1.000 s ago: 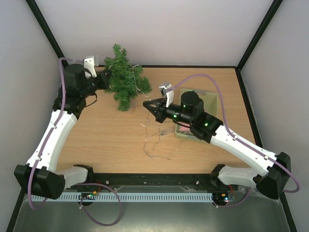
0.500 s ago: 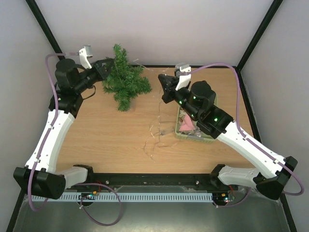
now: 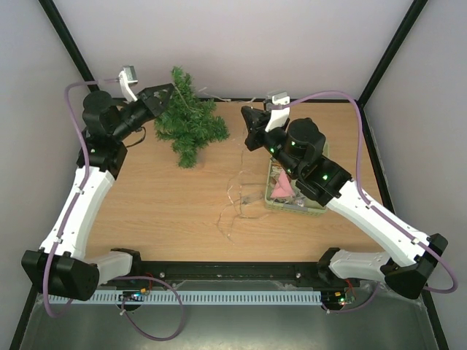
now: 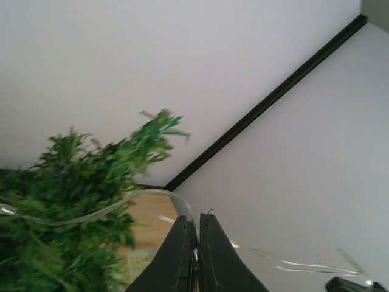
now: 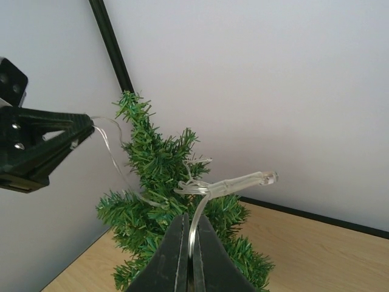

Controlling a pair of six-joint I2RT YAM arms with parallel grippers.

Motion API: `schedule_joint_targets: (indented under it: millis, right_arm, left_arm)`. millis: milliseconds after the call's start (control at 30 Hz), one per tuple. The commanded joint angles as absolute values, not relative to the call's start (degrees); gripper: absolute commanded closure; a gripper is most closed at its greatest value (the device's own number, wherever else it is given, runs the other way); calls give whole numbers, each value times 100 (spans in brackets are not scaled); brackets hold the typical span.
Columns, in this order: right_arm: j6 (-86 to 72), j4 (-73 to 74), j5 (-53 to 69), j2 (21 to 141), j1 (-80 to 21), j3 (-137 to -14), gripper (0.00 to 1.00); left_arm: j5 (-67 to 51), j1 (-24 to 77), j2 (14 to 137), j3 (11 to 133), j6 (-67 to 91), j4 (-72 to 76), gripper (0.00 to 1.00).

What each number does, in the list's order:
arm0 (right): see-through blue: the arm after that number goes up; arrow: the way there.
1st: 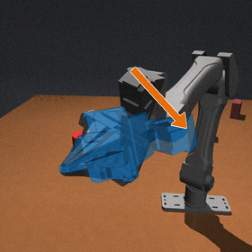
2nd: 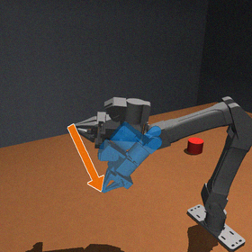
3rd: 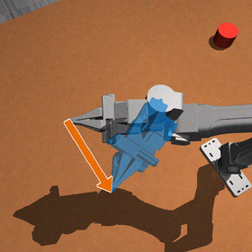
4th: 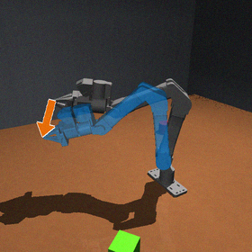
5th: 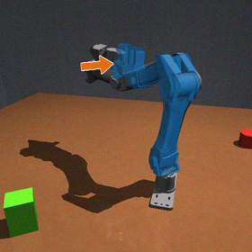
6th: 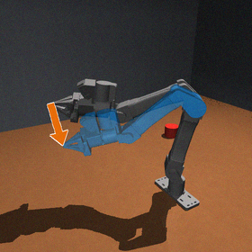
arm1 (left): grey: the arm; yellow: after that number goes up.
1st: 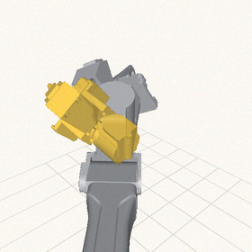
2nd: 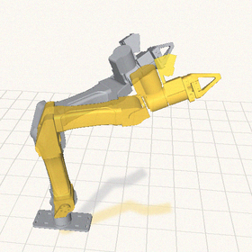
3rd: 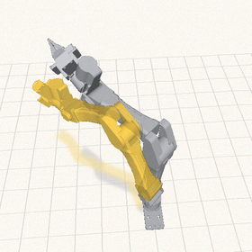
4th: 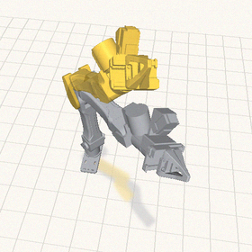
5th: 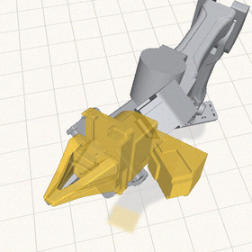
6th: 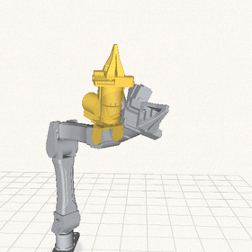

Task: Decorate the small christmas tree
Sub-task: Wrap the decoration item around the Christmas tree.

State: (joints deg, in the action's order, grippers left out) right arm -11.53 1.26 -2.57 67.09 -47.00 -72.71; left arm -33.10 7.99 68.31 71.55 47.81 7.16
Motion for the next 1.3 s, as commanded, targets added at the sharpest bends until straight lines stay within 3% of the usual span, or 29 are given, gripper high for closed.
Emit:
schedule_joint_targets:
  millis: [0, 233, 567, 733, 833, 1033, 1267]
  right_arm:
    - [-1150, 201, -5, 6618, -4674, -7233, 98]
    - [-1371, 668, 1287, 6428, -4680, -6743, 98]
    - [-1288, 1343, 656, 5993, -4676, -6350, 98]
    - [-1625, 1154, 1303, 5952, -4676, -6036, 98]
    - [-2048, 566, 1850, 5974, -4681, -5770, 98]
    - [-3034, -755, 2361, 6222, -4736, -5487, 98]
    - [-3426, -1397, 2388, 6594, -4765, -5503, 98]
  left_arm:
    - [-2761, 773, 6715, 6886, 4008, 258, 98]
    - [-2445, 703, 6647, 6265, 3507, 50, 98]
    - [-2343, 703, 6538, 6071, 3167, -205, 97]
    - [-2388, 703, 6477, 6223, 2980, -507, 81]
    - [-2308, 703, 6340, 6269, 2874, -701, 67]
    - [-2429, 702, 5835, 6228, 2414, -1059, 49]
    - [-2641, 725, 4867, 5556, 1456, -1178, 44]
